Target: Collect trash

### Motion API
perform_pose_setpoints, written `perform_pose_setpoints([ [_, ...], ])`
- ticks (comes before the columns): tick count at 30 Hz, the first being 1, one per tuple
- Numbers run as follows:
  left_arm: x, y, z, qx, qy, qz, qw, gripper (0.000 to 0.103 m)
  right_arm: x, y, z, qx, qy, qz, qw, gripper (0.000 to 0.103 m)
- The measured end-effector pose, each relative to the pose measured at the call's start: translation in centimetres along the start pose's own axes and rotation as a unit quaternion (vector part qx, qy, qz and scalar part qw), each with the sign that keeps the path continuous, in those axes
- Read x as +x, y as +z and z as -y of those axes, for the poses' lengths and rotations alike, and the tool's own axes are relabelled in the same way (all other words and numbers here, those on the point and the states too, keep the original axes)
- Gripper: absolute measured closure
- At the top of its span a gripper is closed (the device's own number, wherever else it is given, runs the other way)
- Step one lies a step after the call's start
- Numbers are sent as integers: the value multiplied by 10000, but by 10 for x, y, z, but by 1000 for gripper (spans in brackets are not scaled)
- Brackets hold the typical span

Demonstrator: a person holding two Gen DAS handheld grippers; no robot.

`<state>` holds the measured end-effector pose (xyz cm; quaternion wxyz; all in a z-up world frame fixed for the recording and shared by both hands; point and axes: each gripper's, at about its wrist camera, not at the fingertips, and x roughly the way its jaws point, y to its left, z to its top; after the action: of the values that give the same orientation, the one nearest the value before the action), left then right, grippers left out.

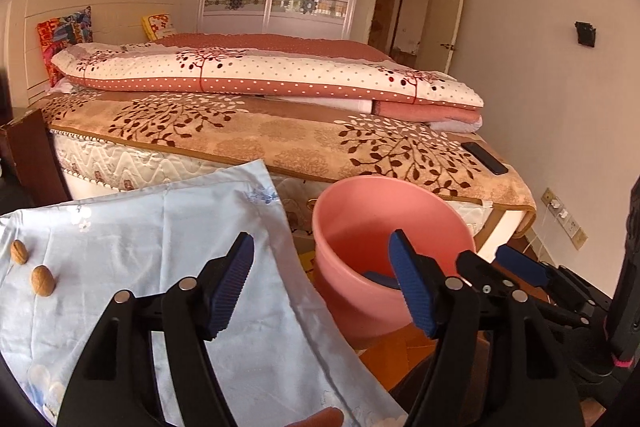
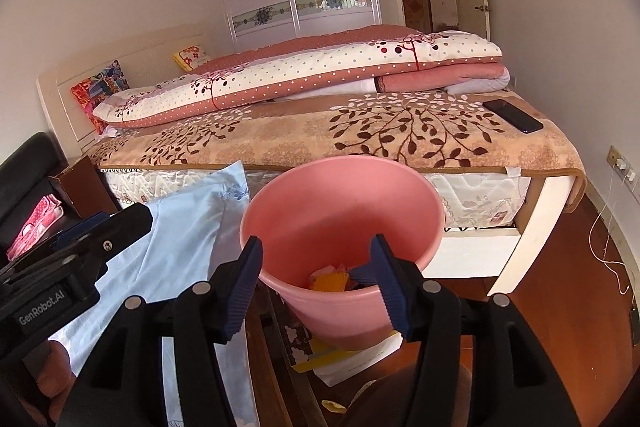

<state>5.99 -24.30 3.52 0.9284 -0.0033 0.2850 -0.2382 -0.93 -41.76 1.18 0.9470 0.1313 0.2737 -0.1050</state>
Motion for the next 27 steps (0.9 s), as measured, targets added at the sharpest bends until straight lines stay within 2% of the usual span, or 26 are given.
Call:
perform_pose_setpoints([
  [8,-6,-6,-9,37,184,5,9998,33,-11,-2,-9,-14,-35,157,9999,43],
  [18,-17,-7,-7,176,468,138,9987,33,-11,-4,-15,-49,-82,139,9999,43],
  [27,-21,-8,-8,240,560,169,9980,33,-12,-4,-15,-69,-99,137,9998,43],
])
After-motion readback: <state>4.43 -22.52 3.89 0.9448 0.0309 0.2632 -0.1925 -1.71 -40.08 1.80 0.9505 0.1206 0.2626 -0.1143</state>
